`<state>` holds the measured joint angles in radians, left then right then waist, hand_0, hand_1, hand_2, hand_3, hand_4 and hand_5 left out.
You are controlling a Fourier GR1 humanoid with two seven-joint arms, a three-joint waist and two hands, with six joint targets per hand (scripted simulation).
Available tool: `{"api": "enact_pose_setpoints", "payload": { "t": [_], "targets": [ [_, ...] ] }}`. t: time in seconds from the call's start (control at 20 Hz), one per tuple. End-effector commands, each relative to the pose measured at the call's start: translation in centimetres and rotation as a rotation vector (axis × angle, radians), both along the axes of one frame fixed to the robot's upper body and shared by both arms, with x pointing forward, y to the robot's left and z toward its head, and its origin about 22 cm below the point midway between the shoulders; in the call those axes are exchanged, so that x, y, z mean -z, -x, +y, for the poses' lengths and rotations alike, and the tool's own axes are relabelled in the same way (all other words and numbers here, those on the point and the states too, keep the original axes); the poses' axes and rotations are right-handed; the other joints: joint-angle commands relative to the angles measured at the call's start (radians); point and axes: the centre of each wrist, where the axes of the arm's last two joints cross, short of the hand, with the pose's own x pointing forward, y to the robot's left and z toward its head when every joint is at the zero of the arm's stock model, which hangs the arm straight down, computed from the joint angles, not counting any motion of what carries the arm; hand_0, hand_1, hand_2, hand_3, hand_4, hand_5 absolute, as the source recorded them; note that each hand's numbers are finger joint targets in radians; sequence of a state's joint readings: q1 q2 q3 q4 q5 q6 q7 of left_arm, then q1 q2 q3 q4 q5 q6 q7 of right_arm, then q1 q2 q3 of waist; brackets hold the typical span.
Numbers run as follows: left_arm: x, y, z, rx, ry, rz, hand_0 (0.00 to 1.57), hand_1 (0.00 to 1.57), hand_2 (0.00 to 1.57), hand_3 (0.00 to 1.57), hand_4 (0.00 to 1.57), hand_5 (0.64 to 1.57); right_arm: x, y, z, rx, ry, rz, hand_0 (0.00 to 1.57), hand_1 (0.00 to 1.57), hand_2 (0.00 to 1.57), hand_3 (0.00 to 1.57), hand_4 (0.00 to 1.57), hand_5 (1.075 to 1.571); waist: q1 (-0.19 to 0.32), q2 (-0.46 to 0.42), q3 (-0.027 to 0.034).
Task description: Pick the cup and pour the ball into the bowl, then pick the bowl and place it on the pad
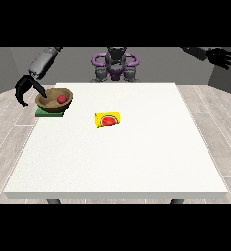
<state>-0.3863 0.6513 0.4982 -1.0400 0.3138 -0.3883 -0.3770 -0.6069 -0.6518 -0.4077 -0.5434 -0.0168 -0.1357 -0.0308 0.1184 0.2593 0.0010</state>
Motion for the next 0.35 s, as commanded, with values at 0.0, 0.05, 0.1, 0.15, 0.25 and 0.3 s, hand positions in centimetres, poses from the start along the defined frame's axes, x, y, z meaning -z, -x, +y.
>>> {"api": "enact_pose_setpoints", "payload": {
  "t": [0.0,0.05,0.1,0.15,0.25,0.3],
  "targets": [
    [1.9,-1.2,-5.6,0.093,-0.009,0.056,0.00,0.00,0.00,0.00,1.01,1.569,0.8,0.6,-0.7,-0.006,-0.016,0.091,0.00,0.00,0.00,0.00,0.00,1.361,0.016,-0.090,0.0012],
    [2.3,-2.3,-7.7,0.108,0.012,0.106,0.00,0.00,0.00,0.00,0.90,1.559,0.7,0.0,0.1,-0.019,0.010,0.117,0.00,0.00,0.00,0.00,0.00,1.359,-0.013,-0.166,0.0016],
    [3.9,-1.7,-7.3,0.108,0.018,0.185,0.00,0.00,0.00,0.00,0.90,1.559,-0.5,-0.1,-0.4,-0.016,-0.001,0.169,0.00,0.00,0.00,0.00,0.00,1.354,-0.002,-0.216,-0.0003],
    [3.8,-2.3,-8.8,0.115,0.036,0.206,0.00,0.00,0.00,0.00,0.90,1.559,-1.4,-0.4,-0.6,-0.054,0.003,0.148,0.00,0.00,0.00,0.00,0.00,1.356,-0.017,-0.232,0.0003],
    [6.2,-2.0,-8.6,0.069,0.034,0.295,0.00,0.00,0.00,0.00,0.90,1.559,-3.2,-3.4,3.2,-0.191,-0.026,0.118,0.00,0.00,0.00,0.00,0.42,1.383,-0.059,-0.324,-0.0027],
    [7.3,-1.1,-7.3,0.039,0.044,0.332,0.00,0.00,0.00,0.00,0.90,1.559,-2.6,-4.5,5.6,-0.216,-0.060,0.064,0.00,0.00,0.00,0.00,0.48,1.434,-0.077,-0.359,-0.0036]
  ]
}}
